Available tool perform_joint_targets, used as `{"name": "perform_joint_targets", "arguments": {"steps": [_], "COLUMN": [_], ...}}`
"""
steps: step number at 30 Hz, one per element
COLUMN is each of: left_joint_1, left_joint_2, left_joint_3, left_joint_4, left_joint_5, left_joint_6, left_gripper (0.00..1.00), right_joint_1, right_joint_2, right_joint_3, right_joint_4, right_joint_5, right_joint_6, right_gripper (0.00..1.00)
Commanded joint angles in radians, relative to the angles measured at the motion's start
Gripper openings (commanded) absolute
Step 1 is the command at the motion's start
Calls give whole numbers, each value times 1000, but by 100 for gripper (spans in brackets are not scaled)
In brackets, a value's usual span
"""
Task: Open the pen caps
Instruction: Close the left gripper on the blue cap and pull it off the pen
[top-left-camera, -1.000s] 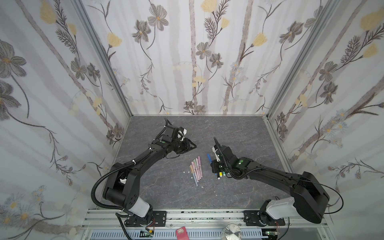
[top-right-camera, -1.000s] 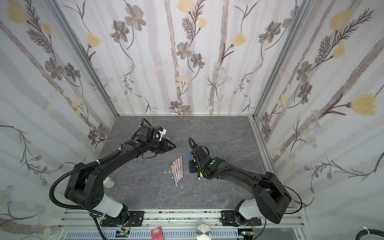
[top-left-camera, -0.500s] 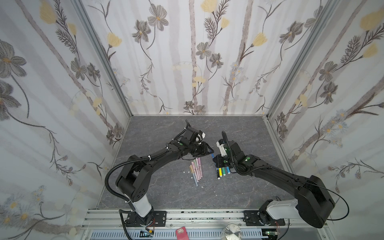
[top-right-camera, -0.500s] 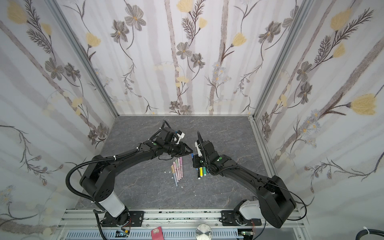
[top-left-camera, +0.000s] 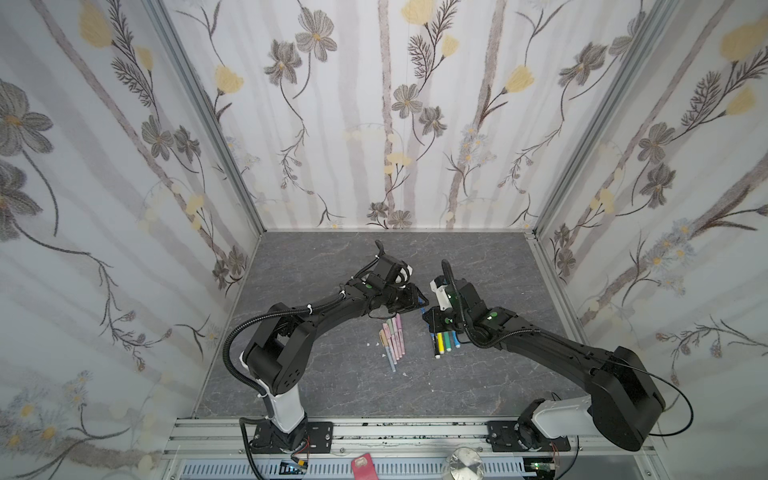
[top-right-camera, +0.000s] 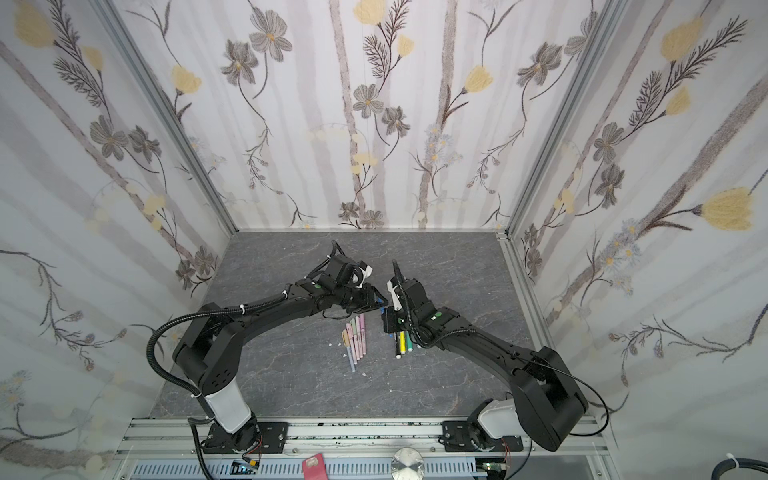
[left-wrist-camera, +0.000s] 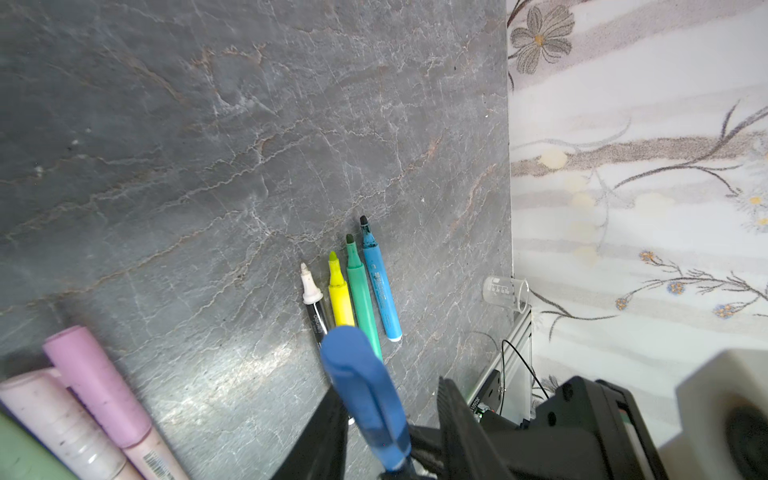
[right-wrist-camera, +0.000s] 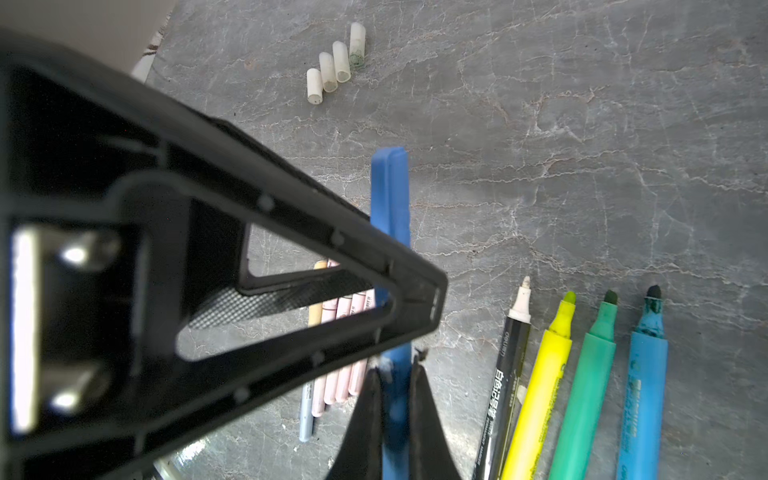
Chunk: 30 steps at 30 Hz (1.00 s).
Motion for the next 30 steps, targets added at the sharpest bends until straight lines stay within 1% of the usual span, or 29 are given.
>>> {"name": "perform_joint_targets", "arguments": {"steps": [1,5,14,19,22,26,29,30], "left_joint_1": [-1,0,0,2,2,2,3,4], "left_joint_2": [11,21,29,29,26,24,20,19], "left_joint_3": [21,33,34,25,20,25,25,25], "left_joint_4": [-6,-17,-11,8,21,21,21,22], "left_joint_5": [-28,-45,-41,-24,-18,-17,-15,-15], "left_joint_6": [16,22,20,10,2,0,-1,-3], "left_gripper": [31,22,0,0,0,0,0,0], "right_joint_1": [1,1,0,1,1,1,0,2], "right_joint_2": [3,3,7,9,15,23,26,27], "right_joint_3": [9,8,5,-3,-7,-6,-5,-5], "right_joint_4": [29,30,39,51,58,63,66,68], "right_joint_5": [-14,-15,-22,-25,-27,-33,-37,-39], "right_joint_6": [-1,0,4,7,8,10,10,10], "right_gripper": [0,0,1,15,19,18,14,14]}}
